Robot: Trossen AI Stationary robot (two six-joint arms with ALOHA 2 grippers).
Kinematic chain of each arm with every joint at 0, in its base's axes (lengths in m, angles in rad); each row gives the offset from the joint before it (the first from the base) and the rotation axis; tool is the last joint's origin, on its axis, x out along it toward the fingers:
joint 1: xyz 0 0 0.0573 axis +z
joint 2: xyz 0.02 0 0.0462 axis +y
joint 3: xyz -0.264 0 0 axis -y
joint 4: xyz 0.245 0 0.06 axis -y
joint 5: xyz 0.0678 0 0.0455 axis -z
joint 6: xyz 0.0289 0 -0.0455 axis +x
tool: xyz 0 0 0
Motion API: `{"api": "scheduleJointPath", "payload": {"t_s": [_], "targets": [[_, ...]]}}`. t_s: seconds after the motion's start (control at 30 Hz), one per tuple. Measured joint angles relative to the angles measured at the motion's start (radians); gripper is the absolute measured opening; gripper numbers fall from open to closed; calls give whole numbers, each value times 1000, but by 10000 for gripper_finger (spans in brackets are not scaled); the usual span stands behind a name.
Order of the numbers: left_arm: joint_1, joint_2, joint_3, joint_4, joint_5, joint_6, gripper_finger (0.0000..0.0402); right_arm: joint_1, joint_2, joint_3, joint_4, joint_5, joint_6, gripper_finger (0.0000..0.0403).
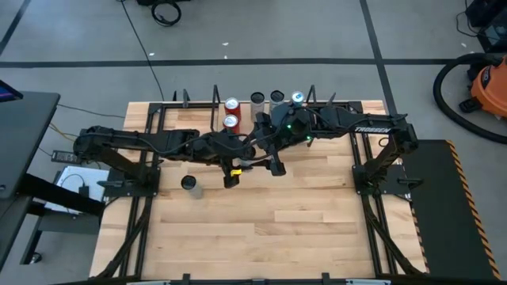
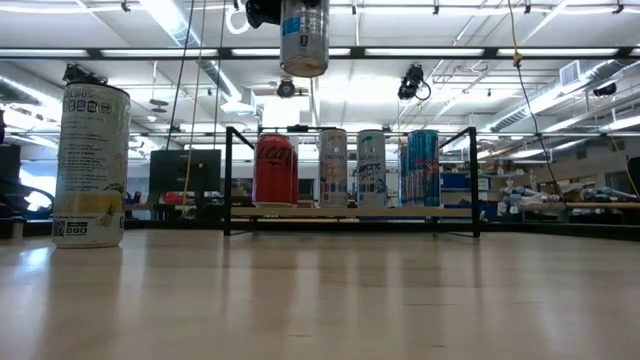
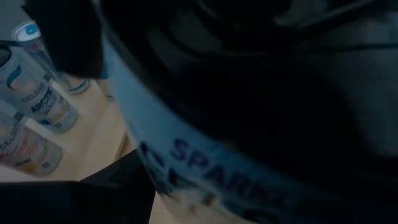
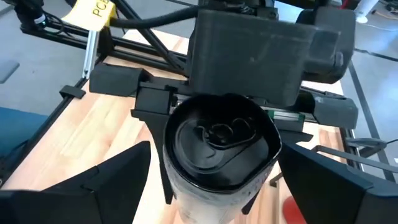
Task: Place canned beverage on shelf
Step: Put the bottom black soda can on the shelf aligned with the other light blue soda can
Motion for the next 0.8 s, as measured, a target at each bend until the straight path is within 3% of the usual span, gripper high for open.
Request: {"api": "scheduleJointPath", "payload": {"t_s": [0.27, 0.6, 0.8], "targets": [[0, 0, 0, 16, 19, 19, 266, 1, 36, -1, 11, 2, -35, 352], [0, 0, 0, 8, 19, 22, 266, 8, 36, -1, 39, 5, -52, 281], [0, 1, 0, 12, 20, 27, 271, 8, 36, 0, 31, 25, -49, 275]]}}
